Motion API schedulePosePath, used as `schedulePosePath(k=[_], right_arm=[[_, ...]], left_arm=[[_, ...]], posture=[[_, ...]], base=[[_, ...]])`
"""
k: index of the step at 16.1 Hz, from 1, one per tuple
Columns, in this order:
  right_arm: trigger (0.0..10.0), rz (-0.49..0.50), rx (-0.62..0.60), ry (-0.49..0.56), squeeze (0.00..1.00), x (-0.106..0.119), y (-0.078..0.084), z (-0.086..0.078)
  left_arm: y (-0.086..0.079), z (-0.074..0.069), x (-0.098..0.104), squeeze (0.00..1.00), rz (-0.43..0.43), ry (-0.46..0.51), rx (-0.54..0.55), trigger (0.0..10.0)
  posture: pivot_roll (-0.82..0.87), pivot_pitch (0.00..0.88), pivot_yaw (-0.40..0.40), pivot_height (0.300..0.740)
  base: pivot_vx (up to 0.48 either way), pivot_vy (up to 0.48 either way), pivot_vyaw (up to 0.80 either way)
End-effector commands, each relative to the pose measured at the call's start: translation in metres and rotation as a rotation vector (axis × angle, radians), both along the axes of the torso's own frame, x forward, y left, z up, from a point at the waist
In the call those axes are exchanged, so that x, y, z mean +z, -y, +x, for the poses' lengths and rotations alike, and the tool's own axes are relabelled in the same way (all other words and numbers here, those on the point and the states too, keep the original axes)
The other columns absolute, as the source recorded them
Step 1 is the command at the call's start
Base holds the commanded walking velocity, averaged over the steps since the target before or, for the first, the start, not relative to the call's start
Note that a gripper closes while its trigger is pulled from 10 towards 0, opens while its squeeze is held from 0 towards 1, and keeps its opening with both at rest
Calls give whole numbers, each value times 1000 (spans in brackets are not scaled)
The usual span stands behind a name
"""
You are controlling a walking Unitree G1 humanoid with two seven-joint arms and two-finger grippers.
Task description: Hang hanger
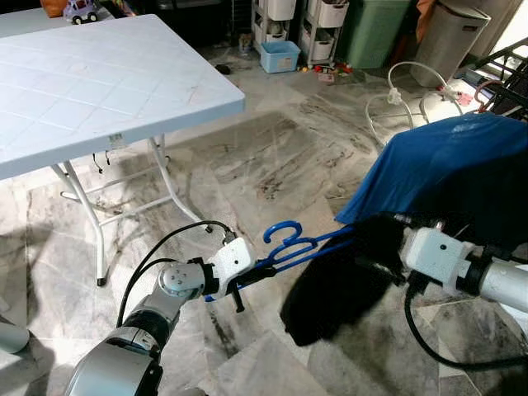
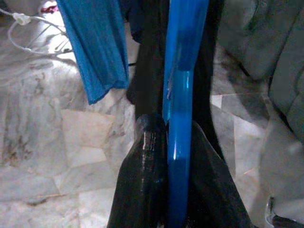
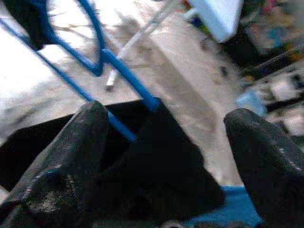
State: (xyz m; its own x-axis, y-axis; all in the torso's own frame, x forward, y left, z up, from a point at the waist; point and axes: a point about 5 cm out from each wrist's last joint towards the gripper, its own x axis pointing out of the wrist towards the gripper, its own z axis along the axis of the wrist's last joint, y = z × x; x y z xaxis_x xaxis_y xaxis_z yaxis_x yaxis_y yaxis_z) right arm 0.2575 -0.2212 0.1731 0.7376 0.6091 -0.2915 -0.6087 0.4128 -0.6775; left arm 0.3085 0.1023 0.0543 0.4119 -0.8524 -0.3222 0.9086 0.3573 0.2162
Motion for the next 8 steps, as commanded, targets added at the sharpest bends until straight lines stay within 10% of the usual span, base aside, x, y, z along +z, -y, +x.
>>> schedulePosePath(k=[1, 8], right_arm=[[10000, -8, -89, 73, 1000, 6, 10, 7], [10000, 392, -578, 118, 933, -37, -3, 11]], left_arm=[[3, 4, 5, 0, -32, 21, 23, 0], [22, 12, 18, 0, -217, -12, 114, 0]], posture=[[11, 80, -71, 740], [22, 81, -68, 740]], base=[[0, 0, 0], [0, 0, 0]])
